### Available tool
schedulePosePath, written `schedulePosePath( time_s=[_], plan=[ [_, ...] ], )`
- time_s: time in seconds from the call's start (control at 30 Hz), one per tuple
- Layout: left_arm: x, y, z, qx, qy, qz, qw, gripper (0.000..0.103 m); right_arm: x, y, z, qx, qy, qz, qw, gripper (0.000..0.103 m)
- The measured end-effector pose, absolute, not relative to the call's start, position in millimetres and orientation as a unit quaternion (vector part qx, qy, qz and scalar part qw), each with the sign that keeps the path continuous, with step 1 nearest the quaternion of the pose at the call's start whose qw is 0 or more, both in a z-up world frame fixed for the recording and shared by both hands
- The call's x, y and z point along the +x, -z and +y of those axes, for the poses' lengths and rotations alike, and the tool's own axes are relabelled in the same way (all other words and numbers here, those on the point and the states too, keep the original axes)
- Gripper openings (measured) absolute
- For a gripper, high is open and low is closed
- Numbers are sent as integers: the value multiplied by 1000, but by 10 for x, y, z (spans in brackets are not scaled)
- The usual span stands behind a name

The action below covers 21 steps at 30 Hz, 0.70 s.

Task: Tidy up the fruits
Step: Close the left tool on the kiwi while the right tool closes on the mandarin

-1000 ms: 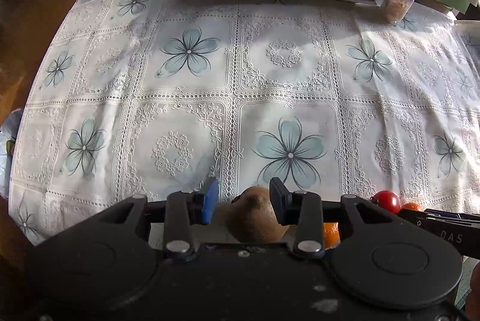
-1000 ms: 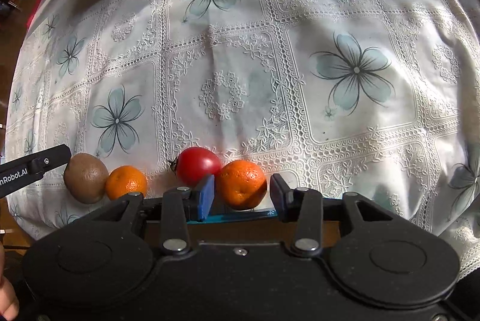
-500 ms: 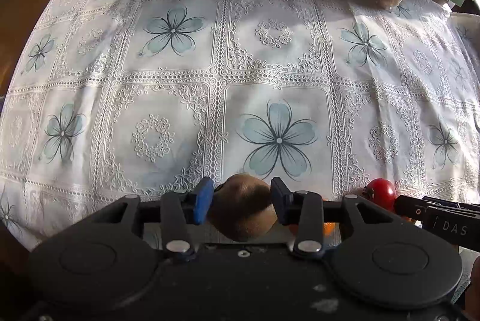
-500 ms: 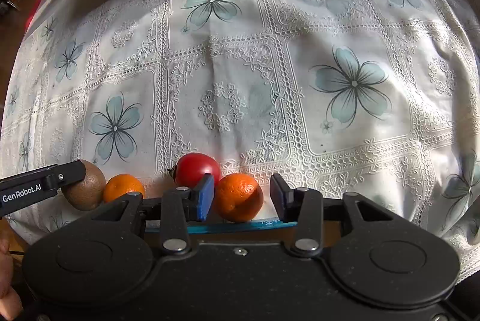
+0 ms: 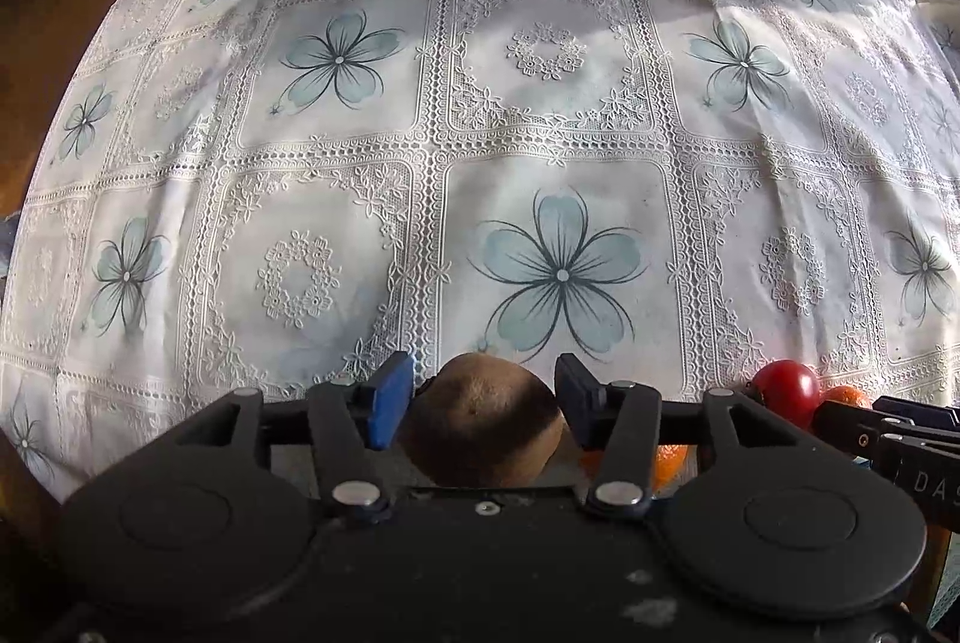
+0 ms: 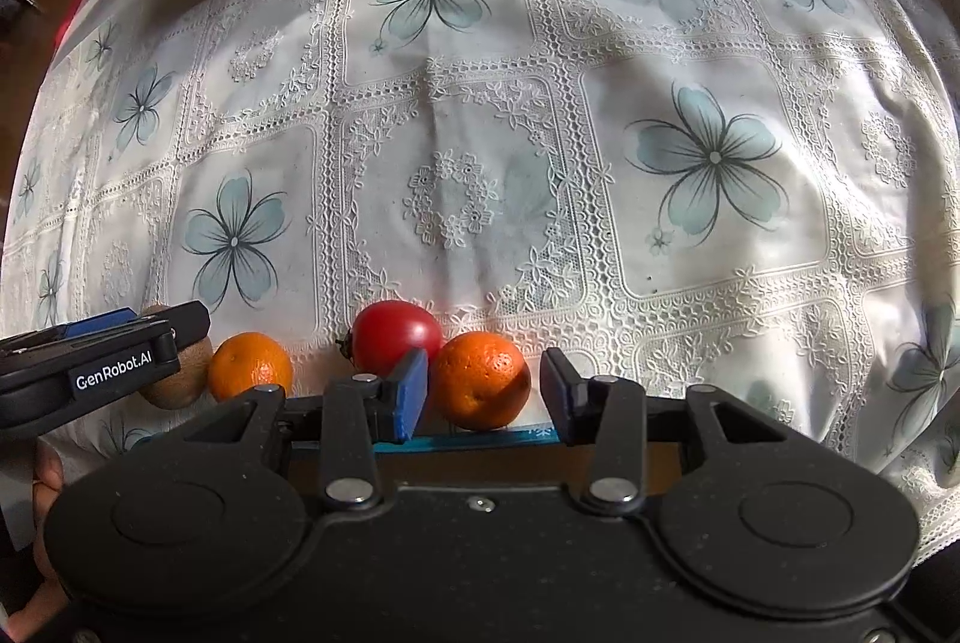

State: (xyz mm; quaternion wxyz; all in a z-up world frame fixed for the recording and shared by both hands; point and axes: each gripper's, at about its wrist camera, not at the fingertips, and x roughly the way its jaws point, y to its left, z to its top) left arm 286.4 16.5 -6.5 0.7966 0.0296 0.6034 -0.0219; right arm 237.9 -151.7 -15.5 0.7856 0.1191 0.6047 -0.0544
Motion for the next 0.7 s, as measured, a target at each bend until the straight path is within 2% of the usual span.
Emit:
schedulePosePath(
  time_s=[0.37,0.6,0.7],
  plan=[
    [2893,184,268,-2,7,637,771,59,2381,156,-1464,100,52,607,786,52],
    [2922,297,295,-19,4,653,757,58,2397,161,-1473,103,54,608,786,52],
    [2916,295,281,-12,1,649,761,55,2398,163,-1487,105,49,611,783,52]
  ],
)
